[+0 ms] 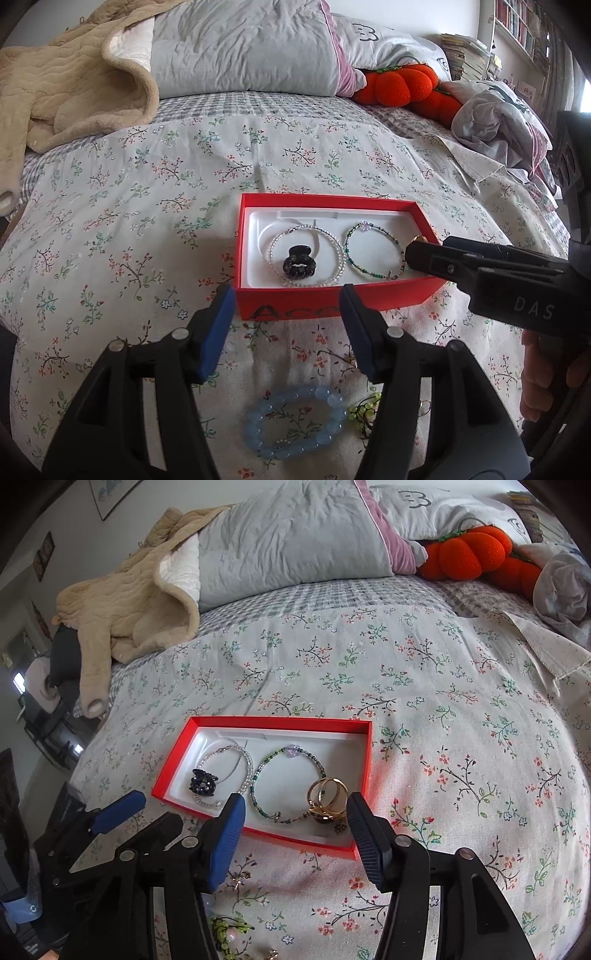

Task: Organize jewelry
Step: 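Open both tools and withdraw them from the box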

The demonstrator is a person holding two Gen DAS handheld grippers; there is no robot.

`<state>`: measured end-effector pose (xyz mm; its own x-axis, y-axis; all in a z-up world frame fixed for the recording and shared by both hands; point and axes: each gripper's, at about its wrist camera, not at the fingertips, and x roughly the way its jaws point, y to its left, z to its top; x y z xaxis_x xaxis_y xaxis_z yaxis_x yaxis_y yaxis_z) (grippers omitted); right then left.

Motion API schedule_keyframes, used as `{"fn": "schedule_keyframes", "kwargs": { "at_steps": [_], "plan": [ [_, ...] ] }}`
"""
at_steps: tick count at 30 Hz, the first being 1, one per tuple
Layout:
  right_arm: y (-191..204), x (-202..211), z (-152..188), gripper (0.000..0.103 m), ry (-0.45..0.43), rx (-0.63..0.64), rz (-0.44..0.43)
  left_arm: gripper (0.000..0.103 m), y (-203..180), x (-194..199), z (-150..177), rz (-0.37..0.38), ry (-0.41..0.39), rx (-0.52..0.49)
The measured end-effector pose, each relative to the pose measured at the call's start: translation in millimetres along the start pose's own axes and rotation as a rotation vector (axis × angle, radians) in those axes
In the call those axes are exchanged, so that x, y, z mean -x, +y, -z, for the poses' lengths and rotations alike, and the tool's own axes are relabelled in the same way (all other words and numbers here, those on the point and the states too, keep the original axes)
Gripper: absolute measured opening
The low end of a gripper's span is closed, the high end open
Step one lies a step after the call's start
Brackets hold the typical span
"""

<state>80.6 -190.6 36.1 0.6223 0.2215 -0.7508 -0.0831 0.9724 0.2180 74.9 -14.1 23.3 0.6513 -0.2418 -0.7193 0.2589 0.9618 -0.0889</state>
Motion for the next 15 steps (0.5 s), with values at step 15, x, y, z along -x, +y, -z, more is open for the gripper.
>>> {"fn": "schedule_keyframes", "kwargs": {
  "at_steps": [15],
  "plan": [
    [-1.5, 22.0, 28.9, 0.072, 0.047, 0.017, 0.015, 0.079, 31.9, 14.3, 21.0, 0.079, 0.141, 0.086]
  ]
}}
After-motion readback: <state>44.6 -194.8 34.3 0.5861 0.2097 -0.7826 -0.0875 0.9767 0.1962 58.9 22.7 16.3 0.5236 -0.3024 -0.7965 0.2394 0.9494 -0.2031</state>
